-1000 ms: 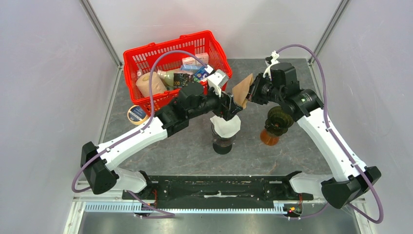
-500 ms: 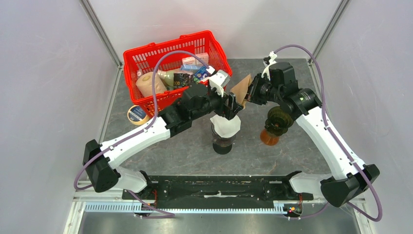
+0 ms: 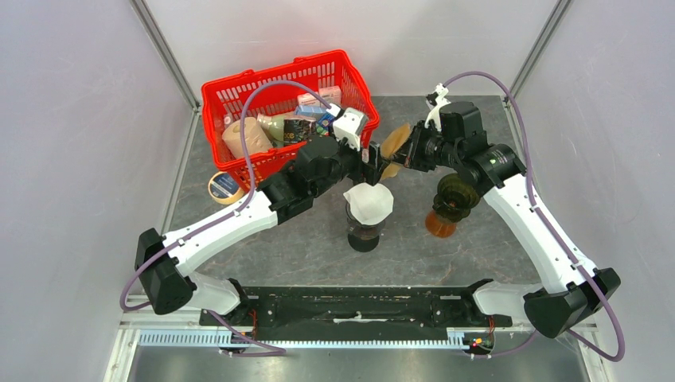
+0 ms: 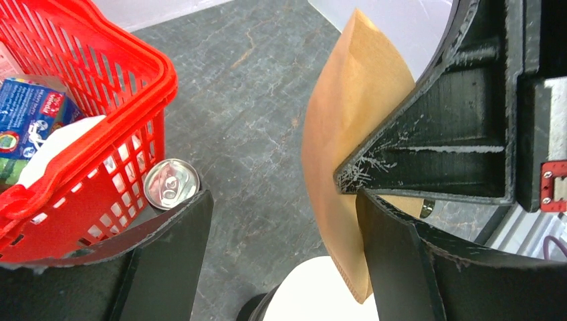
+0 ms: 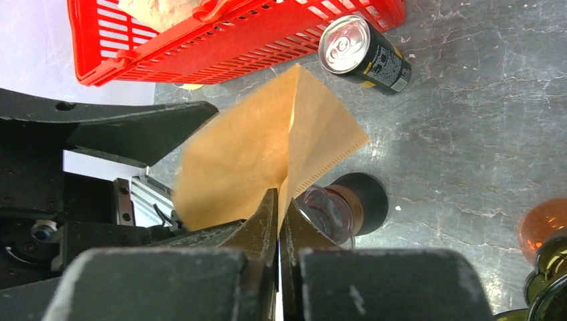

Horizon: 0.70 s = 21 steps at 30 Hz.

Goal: Place the coffee filter in the dripper

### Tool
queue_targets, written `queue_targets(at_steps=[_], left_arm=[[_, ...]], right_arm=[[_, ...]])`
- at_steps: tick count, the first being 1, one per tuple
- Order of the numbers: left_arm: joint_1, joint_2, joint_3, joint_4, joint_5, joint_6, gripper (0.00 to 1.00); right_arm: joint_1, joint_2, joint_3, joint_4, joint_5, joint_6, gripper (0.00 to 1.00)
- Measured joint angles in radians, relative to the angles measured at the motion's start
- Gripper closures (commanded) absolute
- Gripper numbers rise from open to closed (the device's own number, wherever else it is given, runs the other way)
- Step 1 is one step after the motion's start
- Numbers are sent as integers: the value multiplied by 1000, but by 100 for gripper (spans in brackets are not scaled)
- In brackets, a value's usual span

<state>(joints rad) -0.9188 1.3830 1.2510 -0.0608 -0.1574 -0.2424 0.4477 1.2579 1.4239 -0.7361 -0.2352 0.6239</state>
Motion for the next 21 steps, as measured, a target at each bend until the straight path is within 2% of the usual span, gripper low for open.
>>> queue_targets(at_steps=[11, 17, 21], left_arm=[[0, 5, 8, 12, -25, -23, 18], [0, 22, 29, 6, -23, -33, 35], [0, 28, 33, 5, -23, -35, 41]], right_arm=[[53, 0, 0, -23, 17, -125, 100], [69, -3, 0, -22, 47, -159, 100], [77, -18, 0, -22, 52, -173, 100]])
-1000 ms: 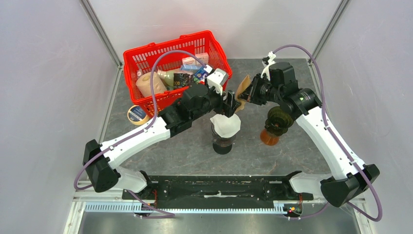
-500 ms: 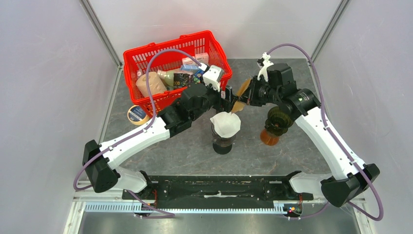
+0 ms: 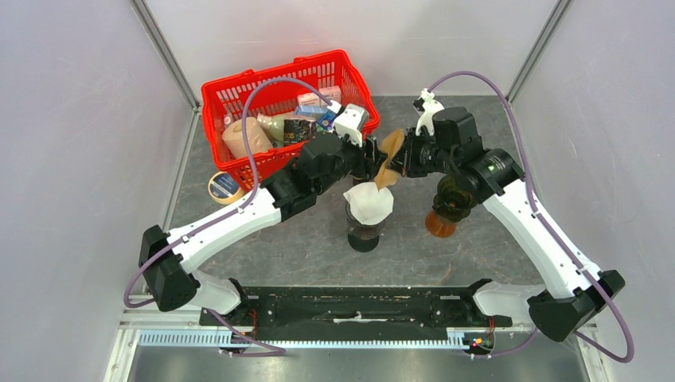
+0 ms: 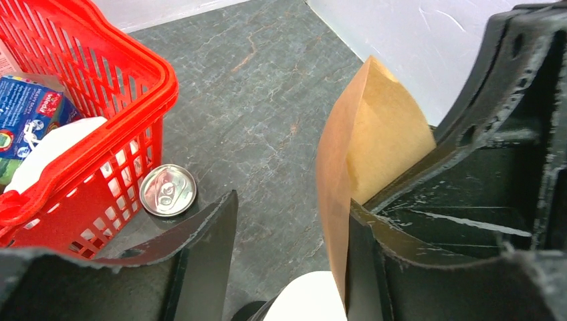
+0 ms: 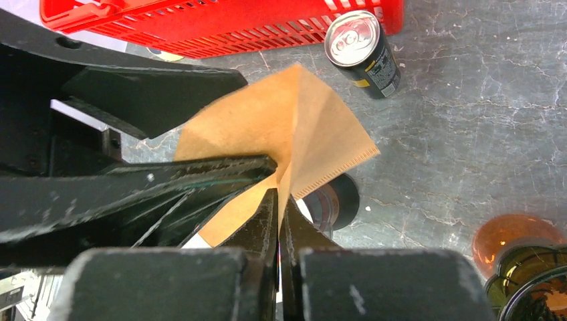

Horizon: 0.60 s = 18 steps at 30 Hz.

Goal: Place the coffee filter in the dripper

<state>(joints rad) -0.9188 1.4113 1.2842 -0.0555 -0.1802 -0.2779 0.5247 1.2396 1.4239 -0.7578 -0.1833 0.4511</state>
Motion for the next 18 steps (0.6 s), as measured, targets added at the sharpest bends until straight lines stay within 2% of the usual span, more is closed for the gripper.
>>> queue_targets(at_steps=[4, 9, 18], left_arm=[[0, 7, 0, -2, 6, -1, 43], [0, 21, 11, -5, 31, -1, 51], [-3, 29, 28, -13, 74, -6, 93]], right_arm=[[2, -14, 0, 0, -3, -6, 100], [2, -15, 0, 0, -8, -9, 100], [2, -15, 0, 0, 10, -16, 100]])
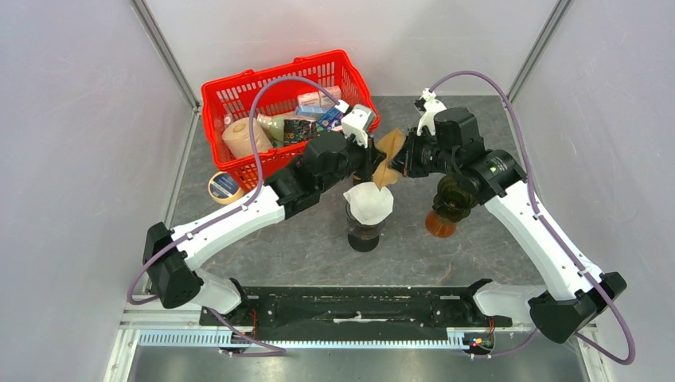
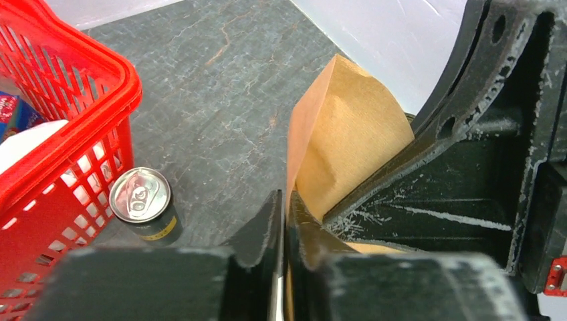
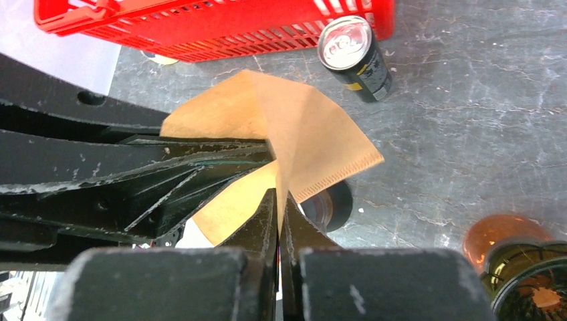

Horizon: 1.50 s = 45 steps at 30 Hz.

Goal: Place the coffee filter in the dripper

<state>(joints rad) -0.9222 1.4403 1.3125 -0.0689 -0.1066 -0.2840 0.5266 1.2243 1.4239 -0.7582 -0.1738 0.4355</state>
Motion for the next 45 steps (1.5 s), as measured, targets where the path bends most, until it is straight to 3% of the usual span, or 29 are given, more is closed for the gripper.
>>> queue_targets(at_steps=[2, 16, 32, 36, 41, 45], left_arm=[[0, 4, 2, -3, 2, 0, 98], [-16, 6, 4, -29, -147, 5, 98], [-44, 8, 5, -40, -217, 38, 98], [-43, 8, 9, -58, -185, 40, 82], [-41, 5, 18, -70, -108, 49, 48], [-41, -11, 18, -83, -46, 56, 28]], right_arm=[[0, 0, 0, -3, 27, 1, 100], [5, 14, 19, -82, 201, 10, 100], [15, 28, 57, -127, 253, 43, 100], [10, 28, 57, -129, 210, 33, 100], [6, 26, 56, -126, 143, 34, 100], [6, 24, 56, -124, 122, 43, 100]])
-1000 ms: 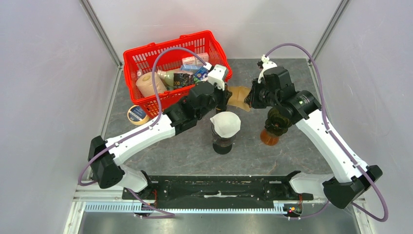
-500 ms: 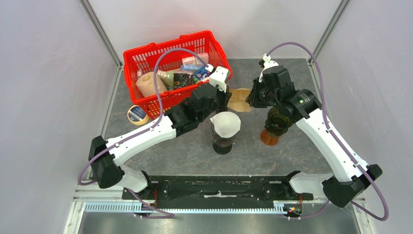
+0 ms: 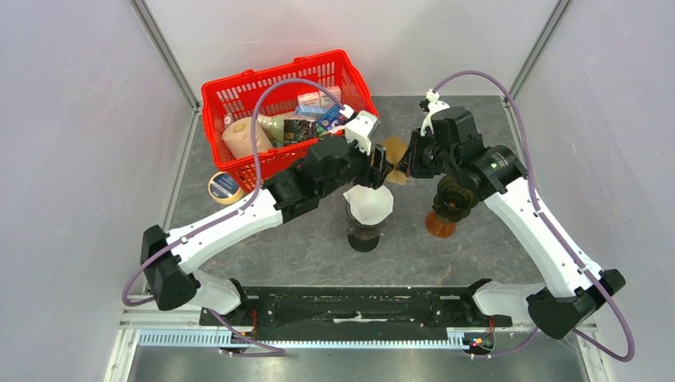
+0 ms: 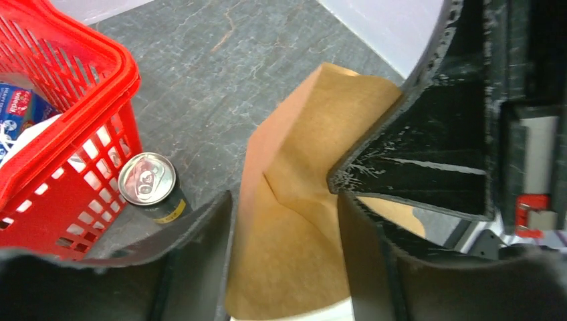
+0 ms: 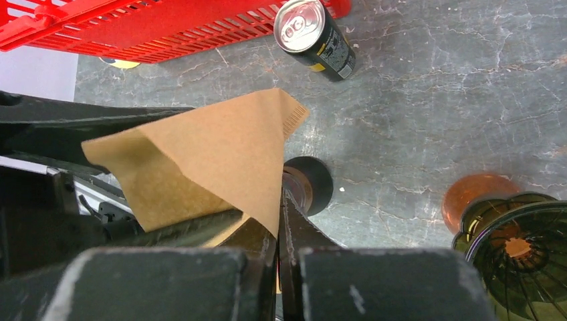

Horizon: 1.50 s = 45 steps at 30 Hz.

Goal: Place the coffee filter in the dripper

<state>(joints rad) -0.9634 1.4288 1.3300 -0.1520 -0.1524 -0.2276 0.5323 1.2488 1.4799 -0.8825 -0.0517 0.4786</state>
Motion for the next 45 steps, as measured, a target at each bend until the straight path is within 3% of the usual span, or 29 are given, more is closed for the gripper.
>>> queue_targets(at_steps=[3, 13, 24, 33, 45], left_arm=[[0, -36, -4, -7, 25, 0, 20], [2, -251, -81, 8, -32, 0, 12], [74, -321, -198, 50, -166, 0, 11], [154, -320, -246, 70, -156, -16, 11], [223, -320, -285, 94, -99, -52, 11]], right_arm=[[0, 0, 0, -2, 0, 10, 100], [-7, 13, 0, -49, 14, 37, 100], [-44, 11, 25, -177, -6, 46, 100], [-243, 2, 174, -435, -81, 52, 100], [-429, -11, 192, -662, -109, 30, 100]])
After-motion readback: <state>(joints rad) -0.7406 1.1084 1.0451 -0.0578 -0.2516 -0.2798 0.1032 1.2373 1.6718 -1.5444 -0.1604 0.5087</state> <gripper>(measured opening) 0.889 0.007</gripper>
